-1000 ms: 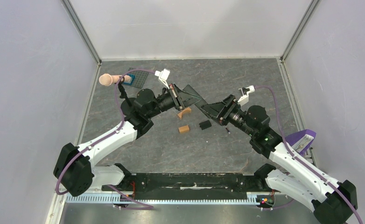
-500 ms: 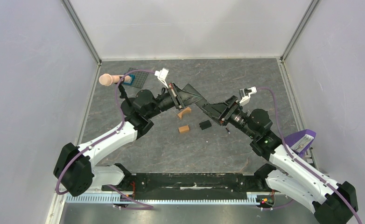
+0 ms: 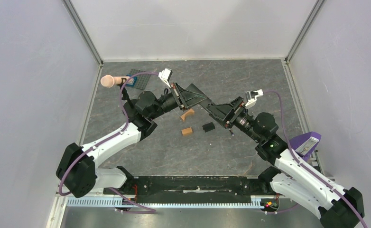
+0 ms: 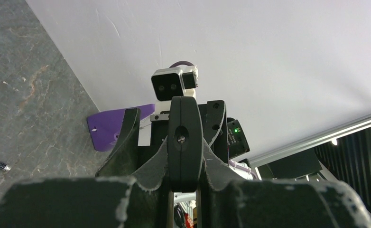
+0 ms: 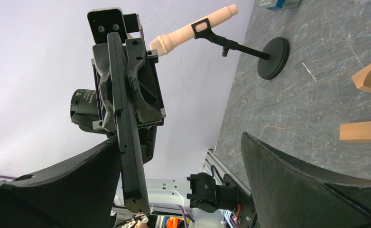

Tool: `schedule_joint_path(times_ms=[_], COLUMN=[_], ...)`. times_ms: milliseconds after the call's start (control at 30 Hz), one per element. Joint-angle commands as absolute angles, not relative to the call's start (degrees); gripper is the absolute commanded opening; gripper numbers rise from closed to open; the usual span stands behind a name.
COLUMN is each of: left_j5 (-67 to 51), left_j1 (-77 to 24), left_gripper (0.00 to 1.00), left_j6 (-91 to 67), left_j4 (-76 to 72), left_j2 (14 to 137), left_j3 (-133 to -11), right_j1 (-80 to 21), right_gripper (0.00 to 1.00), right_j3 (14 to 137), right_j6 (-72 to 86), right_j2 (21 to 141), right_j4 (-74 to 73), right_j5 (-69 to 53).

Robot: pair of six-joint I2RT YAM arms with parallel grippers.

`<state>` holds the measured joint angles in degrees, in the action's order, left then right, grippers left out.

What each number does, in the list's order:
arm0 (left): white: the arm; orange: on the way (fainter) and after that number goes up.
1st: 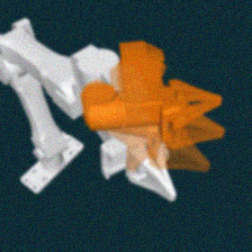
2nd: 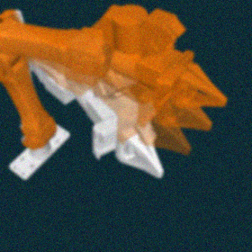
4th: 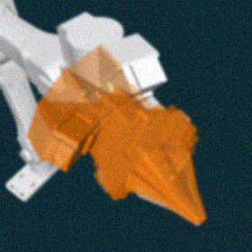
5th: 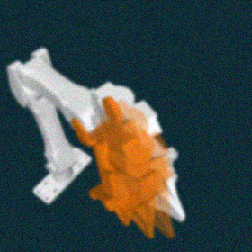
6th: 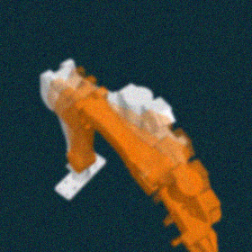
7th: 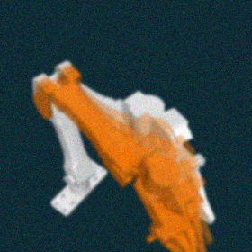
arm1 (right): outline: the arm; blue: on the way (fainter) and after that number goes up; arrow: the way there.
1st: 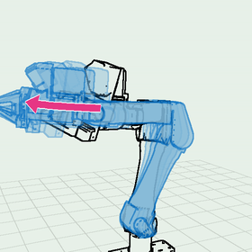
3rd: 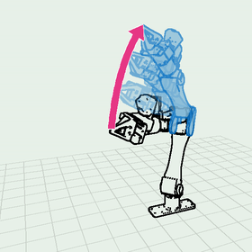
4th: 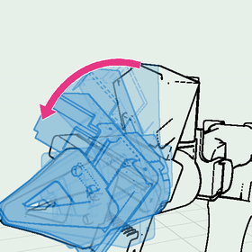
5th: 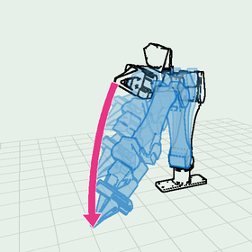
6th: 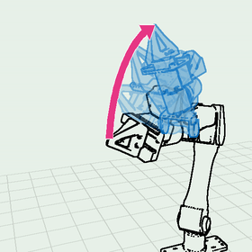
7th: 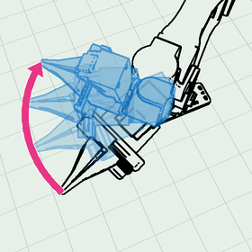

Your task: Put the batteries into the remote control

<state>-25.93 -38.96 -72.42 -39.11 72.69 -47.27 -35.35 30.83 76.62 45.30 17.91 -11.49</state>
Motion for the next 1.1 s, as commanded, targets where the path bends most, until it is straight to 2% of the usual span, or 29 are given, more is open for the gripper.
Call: schedule_joint_path(times_ms=[0,200,567,667,867,1067], left_j5=[-26.86,-27.35,-28.71,-28.74,-28.84,-28.77], left_j1=[-38.94,-38.94,-38.94,-38.94,-38.94,-38.94], left_gripper=[0.02,0.02,0.02,0.02,0.02,0.02], left_j6=[-73.77,-67.7,-65.48,-65.34,-65.35,-65.49], left_j4=[-45.84,-40.36,-38.96,-38.94,-38.96,-38.94], left_j2=[72.01,71.82,71.9,71.9,72.0,72.08], left_j3=[-48.59,-48.43,-47.86,-47.9,-47.81,-47.99], right_j1=[-35.41,-35.37,-35.43,-35.34,-35.43,-35.34], right_gripper=[0.97,0.98,0.98,0.89,0.62,0.47], right_j3=[32.25,33.53,30.86,30.8,31.11,31.29], right_j6=[72.19,71.51,72.73,72.94,72.79,71.91], right_j2=[45.52,43.38,40.76,40.79,41.76,41.84], right_j4=[14.64,18.12,23.94,22.88,21.03,19.13], right_j5=[-10.45,-9.48,-10.34,-10.02,-10.6,-10.38])
